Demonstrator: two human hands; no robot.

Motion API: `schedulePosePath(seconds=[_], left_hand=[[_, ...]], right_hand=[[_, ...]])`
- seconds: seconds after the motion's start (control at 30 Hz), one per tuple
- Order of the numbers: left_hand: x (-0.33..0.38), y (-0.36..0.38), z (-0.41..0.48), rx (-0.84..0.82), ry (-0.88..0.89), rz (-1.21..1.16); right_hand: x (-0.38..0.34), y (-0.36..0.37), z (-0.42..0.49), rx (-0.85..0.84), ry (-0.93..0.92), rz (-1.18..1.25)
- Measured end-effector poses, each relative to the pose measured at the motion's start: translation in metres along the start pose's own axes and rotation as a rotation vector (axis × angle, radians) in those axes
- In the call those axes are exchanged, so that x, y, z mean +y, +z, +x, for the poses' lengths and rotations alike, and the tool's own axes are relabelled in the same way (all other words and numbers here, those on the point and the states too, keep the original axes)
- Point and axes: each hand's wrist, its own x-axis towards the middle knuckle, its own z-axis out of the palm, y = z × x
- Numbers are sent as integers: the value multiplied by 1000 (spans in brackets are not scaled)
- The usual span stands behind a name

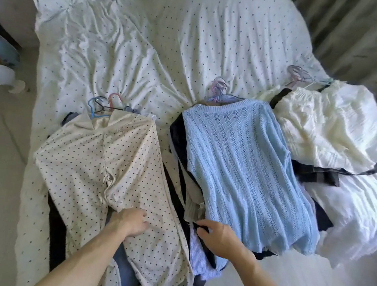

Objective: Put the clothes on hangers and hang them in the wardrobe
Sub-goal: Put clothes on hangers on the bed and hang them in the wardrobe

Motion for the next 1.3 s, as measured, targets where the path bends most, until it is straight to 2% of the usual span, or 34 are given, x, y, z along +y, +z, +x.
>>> schedulePosePath(seconds=[0.33,0.47,0.67,0.97,1.13,1.3], left_hand=[[156,-33,-97,304,364,-63],[219,-39,-139,384,498,-63],[305,-51,-177,498,612,-21],[382,-78,-178,546,673,-22],[421,-105,-139,529,634,-47],[467,-142,-68,478,563,-68]], right_hand=[[95,-69,-141,492,-23,151],[137,-84,-200,684,-88,151],[196,-120,-269,949,-132,154],[256,-171,-295,1055,-98,170],[279,-216,-263,963,-54,136],[305,-281,-190,840,1,68]])
